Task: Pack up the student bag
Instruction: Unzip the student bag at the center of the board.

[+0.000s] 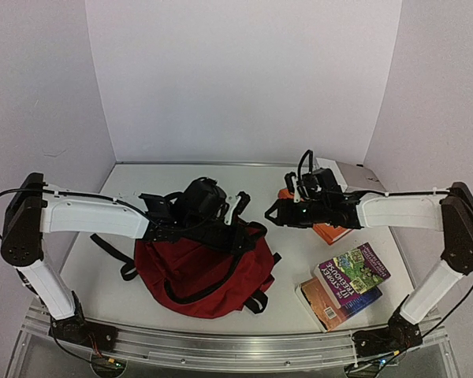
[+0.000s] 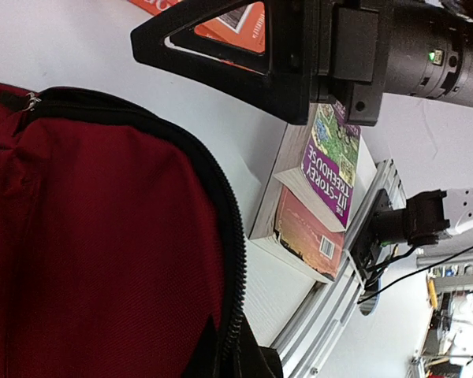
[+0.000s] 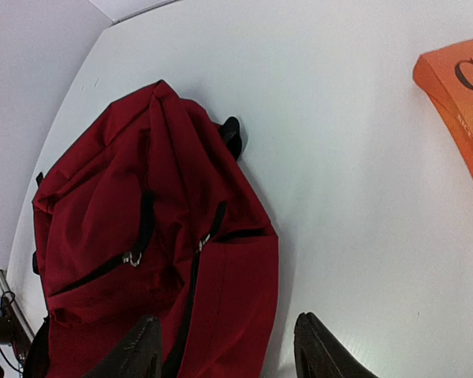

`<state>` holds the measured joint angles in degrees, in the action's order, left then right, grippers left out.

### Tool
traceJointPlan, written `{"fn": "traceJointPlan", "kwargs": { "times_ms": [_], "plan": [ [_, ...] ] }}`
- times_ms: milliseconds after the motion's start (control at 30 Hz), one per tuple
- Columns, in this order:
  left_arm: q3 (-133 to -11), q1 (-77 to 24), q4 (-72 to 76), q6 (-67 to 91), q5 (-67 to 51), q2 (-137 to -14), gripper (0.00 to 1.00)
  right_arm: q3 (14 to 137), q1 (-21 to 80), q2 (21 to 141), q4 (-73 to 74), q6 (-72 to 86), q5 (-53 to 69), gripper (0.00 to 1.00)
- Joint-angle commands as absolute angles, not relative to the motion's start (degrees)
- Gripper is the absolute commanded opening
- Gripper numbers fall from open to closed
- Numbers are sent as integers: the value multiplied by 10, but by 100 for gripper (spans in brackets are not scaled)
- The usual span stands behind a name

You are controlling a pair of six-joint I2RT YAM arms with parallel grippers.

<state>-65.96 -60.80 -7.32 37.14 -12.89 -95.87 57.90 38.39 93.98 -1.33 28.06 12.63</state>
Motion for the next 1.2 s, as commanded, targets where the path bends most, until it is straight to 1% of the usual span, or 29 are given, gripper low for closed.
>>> {"fn": "traceJointPlan", "kwargs": {
  "times_ms": [0,67,100,167,233,367,500,600,900,1000,1167],
  "plan": [
    [-712,-606,-52,347,-165,-979,24,538,387,878,22,326,116,58],
    [-716,-606,-72,339,-165,-981,38,528,388,857,28,332,115,58],
    [-719,-607,-87,333,-163,-983,44,524,388,851,30,334,113,58],
    [-722,-607,-115,327,-163,-984,51,521,388,841,36,334,109,59],
    [-715,-608,-130,325,-161,-979,55,523,388,839,39,334,108,59],
    [-691,-608,-133,326,-153,-952,56,529,388,848,42,333,110,59],
    [-676,-608,-136,331,-139,-931,51,536,388,861,44,330,114,59],
    [-670,-608,-137,333,-137,-923,51,539,388,867,45,328,117,59],
    [-660,-608,-158,330,-118,-901,44,542,388,870,47,328,116,59],
    [-658,-608,-163,328,-114,-896,37,542,388,869,49,327,117,59],
    [-658,-608,-166,328,-118,-895,15,544,388,866,52,328,117,59]
  ]
}}
